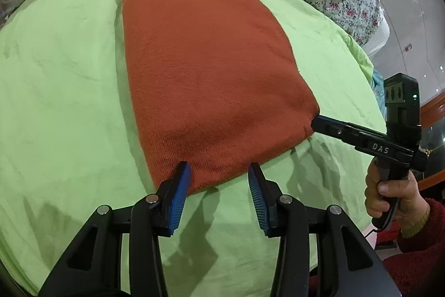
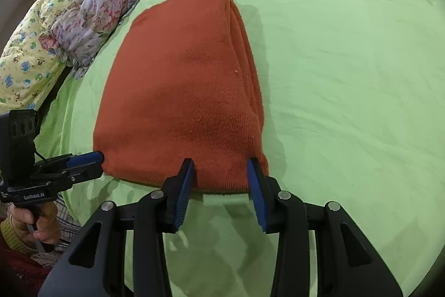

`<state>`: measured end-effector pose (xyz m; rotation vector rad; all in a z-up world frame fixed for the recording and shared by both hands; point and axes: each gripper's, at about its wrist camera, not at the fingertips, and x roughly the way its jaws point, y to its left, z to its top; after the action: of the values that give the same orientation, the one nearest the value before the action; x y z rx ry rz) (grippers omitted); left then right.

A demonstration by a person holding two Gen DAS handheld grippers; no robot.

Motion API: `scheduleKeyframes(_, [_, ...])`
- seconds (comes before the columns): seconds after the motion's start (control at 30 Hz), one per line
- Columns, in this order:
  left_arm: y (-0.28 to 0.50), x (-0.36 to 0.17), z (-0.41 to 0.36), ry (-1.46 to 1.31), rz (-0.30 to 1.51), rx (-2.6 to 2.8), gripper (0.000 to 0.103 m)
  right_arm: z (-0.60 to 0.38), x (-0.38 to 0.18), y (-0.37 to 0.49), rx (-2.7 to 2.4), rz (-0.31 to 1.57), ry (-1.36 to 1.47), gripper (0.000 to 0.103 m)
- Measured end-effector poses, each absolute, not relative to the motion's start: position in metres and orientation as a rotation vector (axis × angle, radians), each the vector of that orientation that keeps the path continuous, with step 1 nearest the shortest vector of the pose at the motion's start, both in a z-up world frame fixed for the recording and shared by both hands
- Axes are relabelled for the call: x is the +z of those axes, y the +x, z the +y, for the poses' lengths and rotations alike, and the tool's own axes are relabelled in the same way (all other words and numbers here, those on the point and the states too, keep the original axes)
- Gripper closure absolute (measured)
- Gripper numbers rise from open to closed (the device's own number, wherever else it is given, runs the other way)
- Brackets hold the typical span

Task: Fold small clothes

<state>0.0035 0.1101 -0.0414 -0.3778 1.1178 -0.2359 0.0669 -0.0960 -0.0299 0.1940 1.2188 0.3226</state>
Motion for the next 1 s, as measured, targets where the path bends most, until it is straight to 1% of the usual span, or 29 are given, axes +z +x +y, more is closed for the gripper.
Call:
scheduleKeyframes(0.23, [-0.021, -0.021, 0.113, -0.302, 1.069, -0.176, 0.037, -0.094, 0.000, 0.047, 0.299, 1.138, 0.186, 0.061])
scheduleKeyframes(0.47, [-0.048, -0.015, 0.108, -0.166, 1.011, -0.107, 0.029, -0.082, 0.012, 0.024, 0.267, 1.092, 0.148, 0.060])
scheduleKeyframes(0.5, [-0.051, -0.015, 0.107, -0.144, 1.005, -0.096, 0.026, -0.078, 0.013, 0.019, 0.261, 1.084, 0.132, 0.059])
scheduleKeyframes(0.57, [-0.058, -0.015, 0.105, -0.081, 0.972, -0.056, 0.024, -0.071, 0.015, 0.007, 0.244, 1.062, 0.092, 0.052])
scheduleKeyframes(0.6, [-0.063, -0.014, 0.104, -0.055, 0.952, -0.039, 0.022, -0.068, 0.015, 0.003, 0.237, 1.051, 0.074, 0.050])
scheduleKeyframes(0.77, [-0.080, -0.019, 0.105, 0.039, 0.939, -0.015, 0.021, -0.053, 0.012, -0.027, 0.248, 1.012, -0.001, 0.035])
scheduleKeyframes(0.83, [-0.084, -0.020, 0.107, 0.048, 0.942, -0.013, 0.021, -0.049, 0.007, -0.034, 0.257, 1.022, -0.006, 0.032])
scheduleKeyframes(1.0, [-0.085, -0.017, 0.113, 0.062, 0.933, -0.006, 0.021, -0.035, 0.002, -0.041, 0.282, 1.033, -0.026, 0.029])
